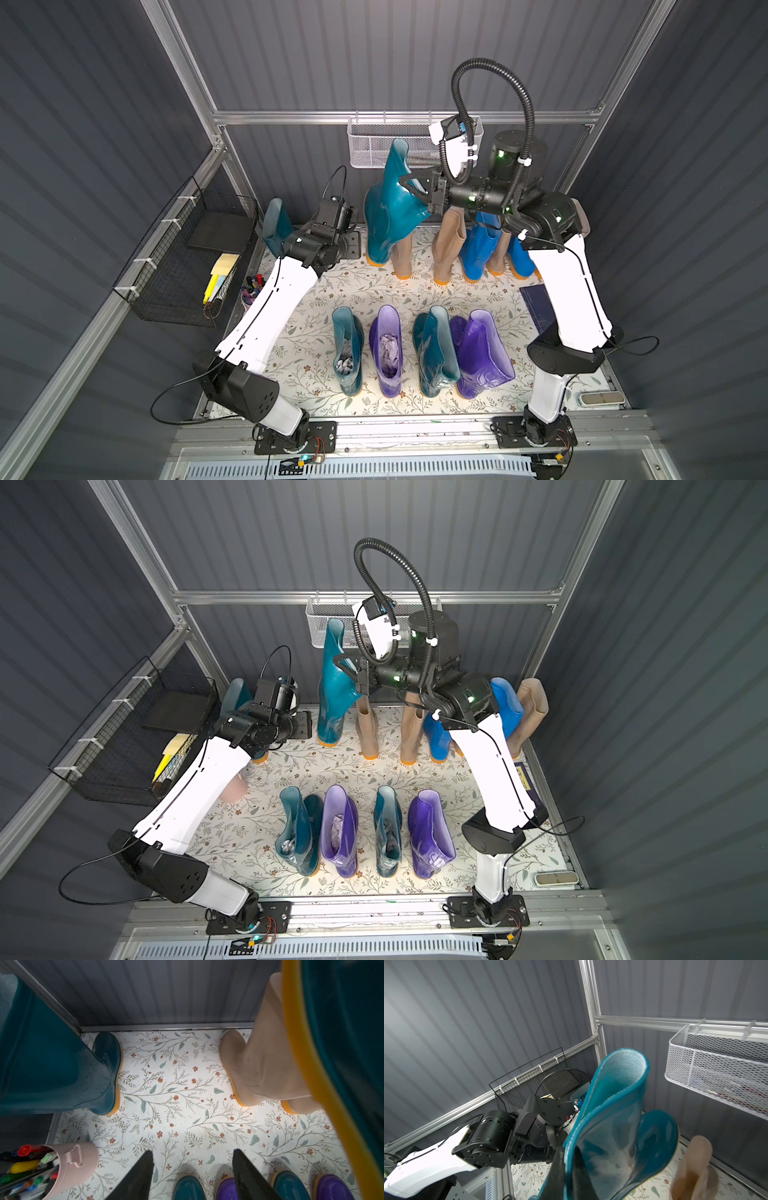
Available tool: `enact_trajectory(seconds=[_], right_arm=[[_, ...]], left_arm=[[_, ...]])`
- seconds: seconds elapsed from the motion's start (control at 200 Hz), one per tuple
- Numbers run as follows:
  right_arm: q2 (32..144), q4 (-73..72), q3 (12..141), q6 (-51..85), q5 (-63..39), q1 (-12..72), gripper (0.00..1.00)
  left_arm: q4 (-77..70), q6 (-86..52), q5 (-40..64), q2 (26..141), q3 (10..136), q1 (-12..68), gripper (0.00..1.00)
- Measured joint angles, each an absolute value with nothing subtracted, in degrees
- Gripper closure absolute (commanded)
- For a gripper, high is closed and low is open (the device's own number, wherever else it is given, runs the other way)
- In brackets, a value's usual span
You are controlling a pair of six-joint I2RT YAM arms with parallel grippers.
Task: Match and arrange rain boots in pairs
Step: Place the rain boot at the center of the board.
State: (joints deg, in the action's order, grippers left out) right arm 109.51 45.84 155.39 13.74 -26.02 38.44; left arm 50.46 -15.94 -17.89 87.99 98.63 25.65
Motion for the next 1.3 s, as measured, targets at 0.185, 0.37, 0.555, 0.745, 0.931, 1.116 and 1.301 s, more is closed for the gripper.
enact_trajectory(seconds=[0.185, 0.37, 0.555, 0.745, 0.931, 1.116, 1.301], right_arm=[[114.76, 45.04, 155.37, 14.61, -26.37, 38.54, 1.00], [119.20, 45.19, 153.56, 14.55, -25.08, 39.07, 1.00], [120.51, 45.30, 147.06, 13.80, -21.50, 40.99, 1.00], [121.58, 45.47, 140.88, 13.50, -17.43, 42.87, 1.00], [122.10, 44.73, 136.20, 13.72, -15.49, 42.92, 1.00], [122.54, 42.37, 131.83, 14.87, -14.48, 42.96, 1.00], [125.51, 39.90, 132.38, 15.70, -13.67, 42.96, 1.00]], left_arm=[[51.90, -16.51, -18.52, 87.33, 98.41, 22.96, 0.37], [51.94, -16.80, -18.41, 85.14, 97.17, 20.05, 0.37], [51.86, -16.08, -17.43, 84.47, 96.71, 19.68, 0.36], [51.68, -15.18, -16.03, 84.44, 96.33, 19.73, 0.35], [51.48, -15.22, -14.35, 84.36, 93.91, 19.73, 0.35], [51.18, -15.31, -12.47, 84.36, 92.68, 19.73, 0.35], [50.76, -15.75, -11.00, 84.36, 92.14, 19.73, 0.35]])
